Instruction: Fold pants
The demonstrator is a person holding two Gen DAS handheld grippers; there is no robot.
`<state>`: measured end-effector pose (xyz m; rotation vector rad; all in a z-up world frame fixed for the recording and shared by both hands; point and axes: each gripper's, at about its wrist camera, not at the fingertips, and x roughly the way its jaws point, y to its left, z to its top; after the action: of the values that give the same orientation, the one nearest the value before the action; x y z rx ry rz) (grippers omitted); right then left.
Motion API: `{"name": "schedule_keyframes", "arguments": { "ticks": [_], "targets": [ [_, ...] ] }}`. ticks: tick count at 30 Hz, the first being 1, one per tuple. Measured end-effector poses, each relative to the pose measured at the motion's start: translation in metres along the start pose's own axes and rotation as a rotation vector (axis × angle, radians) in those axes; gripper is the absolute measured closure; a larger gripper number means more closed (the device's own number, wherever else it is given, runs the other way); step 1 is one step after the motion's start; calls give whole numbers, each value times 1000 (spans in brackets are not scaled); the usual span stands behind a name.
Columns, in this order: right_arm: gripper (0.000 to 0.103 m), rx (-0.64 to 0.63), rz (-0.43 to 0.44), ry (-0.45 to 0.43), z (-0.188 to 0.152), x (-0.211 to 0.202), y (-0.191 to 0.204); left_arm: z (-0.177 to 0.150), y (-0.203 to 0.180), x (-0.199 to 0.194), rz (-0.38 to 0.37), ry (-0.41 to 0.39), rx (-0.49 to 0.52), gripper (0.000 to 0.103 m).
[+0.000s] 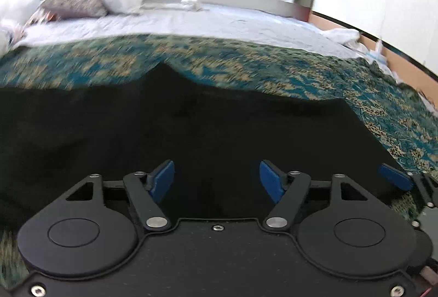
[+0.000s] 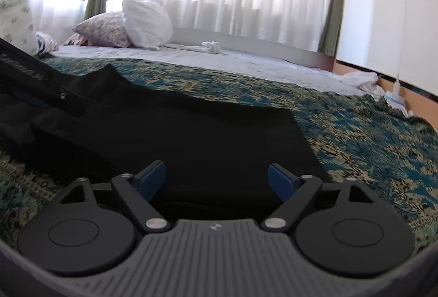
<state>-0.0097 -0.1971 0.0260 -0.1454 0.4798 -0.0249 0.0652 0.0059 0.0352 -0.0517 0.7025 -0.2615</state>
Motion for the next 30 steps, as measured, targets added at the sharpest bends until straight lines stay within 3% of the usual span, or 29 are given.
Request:
{"name": "schedule_keyframes", "arguments": {
  "ticks": [10,17,30],
  "targets": [
    [17,-3,40,9,1,-2,20,-28,20,-18,-11,11,-131,32],
    [18,12,43,11,2,4,34,-28,25,-23,-11,-4,-144,33],
    [18,-22,40,-5,1,7,49,-26,49,-35,58,-46,-168,34]
  ]
}}
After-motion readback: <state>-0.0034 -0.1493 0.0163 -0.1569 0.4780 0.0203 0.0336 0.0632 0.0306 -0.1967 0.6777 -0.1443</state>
